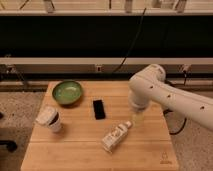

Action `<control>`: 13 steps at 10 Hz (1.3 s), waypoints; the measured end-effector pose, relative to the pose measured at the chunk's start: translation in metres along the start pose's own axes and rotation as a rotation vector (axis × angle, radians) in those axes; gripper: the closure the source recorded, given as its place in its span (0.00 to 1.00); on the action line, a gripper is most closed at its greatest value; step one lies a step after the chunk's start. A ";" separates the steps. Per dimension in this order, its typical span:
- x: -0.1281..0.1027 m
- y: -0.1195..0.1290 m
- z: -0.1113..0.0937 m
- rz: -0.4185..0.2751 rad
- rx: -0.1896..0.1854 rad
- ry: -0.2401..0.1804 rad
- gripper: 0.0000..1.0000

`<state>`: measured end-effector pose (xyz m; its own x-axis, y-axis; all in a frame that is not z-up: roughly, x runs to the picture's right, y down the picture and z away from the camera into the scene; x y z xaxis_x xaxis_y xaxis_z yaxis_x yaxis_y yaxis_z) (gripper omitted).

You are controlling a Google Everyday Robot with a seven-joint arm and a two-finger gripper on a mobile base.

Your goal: Move the arm in a circular motion

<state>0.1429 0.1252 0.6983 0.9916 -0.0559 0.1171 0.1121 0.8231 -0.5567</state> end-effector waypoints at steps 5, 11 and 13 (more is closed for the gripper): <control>0.023 0.006 0.002 0.021 -0.007 -0.017 0.20; 0.055 -0.014 0.008 0.048 -0.008 -0.022 0.20; 0.066 -0.021 0.007 0.062 -0.005 -0.023 0.20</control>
<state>0.2052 0.1088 0.7235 0.9949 0.0078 0.1009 0.0511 0.8220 -0.5672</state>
